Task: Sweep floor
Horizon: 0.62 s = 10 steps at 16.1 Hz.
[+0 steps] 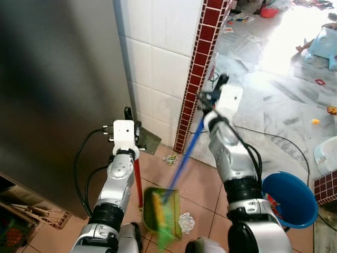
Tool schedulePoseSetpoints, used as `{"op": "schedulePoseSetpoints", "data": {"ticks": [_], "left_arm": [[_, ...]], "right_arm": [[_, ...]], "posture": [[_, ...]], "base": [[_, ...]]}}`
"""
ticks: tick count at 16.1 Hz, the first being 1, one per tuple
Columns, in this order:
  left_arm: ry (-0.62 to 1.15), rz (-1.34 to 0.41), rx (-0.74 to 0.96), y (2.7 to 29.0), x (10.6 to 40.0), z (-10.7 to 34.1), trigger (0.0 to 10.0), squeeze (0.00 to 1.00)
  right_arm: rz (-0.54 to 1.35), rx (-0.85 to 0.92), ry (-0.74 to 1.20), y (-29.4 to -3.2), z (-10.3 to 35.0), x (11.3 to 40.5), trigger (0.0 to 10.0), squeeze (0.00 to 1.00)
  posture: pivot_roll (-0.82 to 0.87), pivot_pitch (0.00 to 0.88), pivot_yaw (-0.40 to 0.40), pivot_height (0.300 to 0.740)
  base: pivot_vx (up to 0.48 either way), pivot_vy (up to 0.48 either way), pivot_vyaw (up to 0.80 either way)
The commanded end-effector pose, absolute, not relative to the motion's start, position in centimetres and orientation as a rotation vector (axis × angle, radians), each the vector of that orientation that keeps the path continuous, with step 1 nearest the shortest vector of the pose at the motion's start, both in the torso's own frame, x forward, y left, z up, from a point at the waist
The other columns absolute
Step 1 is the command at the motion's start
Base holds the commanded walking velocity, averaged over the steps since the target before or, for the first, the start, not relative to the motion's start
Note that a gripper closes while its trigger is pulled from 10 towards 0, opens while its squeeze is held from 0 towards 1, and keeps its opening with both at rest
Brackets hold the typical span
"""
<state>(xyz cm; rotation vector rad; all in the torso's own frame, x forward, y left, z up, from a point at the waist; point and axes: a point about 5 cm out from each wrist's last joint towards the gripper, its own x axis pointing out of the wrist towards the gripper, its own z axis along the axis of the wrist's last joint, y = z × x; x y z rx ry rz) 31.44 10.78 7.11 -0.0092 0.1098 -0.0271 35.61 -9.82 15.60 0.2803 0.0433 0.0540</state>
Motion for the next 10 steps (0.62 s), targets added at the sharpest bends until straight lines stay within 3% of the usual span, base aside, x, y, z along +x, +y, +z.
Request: {"op": "schedulePoseSetpoints", "data": {"ticks": [1, 4, 5, 6, 10], "left_arm": [[0.129, -0.025, -0.017, 10.4, 31.5, 7.0, 10.0, 0.0], [0.133, -0.022, -0.016, 10.4, 31.5, 6.9, 10.0, 0.0], [0.133, -0.02, -0.014, 10.4, 31.5, 6.9, 10.0, 0.0], [0.135, 0.004, 0.016, 10.7, 31.6, 6.9, 10.0, 0.0], [0.163, -0.033, 0.102, 11.6, 31.2, 6.7, 10.0, 0.0]], "right_arm": [[0.106, 0.378, -0.072, -9.5, 19.1, 36.1, 10.0, 0.0], [0.198, 0.219, -0.221, -9.6, 21.8, 36.1, 10.0, 0.0], [0.217, 0.124, -0.287, -9.9, 22.6, 35.9, 10.0, 0.0], [0.195, -0.099, -0.342, -11.1, 22.5, 35.7, 10.0, 0.0], [0.087, -0.267, -0.215, -14.0, 18.8, 35.1, 10.0, 0.0]], "posture": [[-0.08, 0.024, -0.019, 0.74], [-0.08, 0.022, -0.02, 0.74], [-0.08, 0.022, -0.02, 0.74], [-0.08, 0.022, -0.02, 0.74], [-0.09, 0.028, -0.014, 0.74]], "base": [[0.0, 0.0, 0.0], [0.0, 0.0, 0.0], [0.0, 0.0, 0.0], [0.0, 0.0, 0.0], [0.0, 0.0, 0.0]]}}
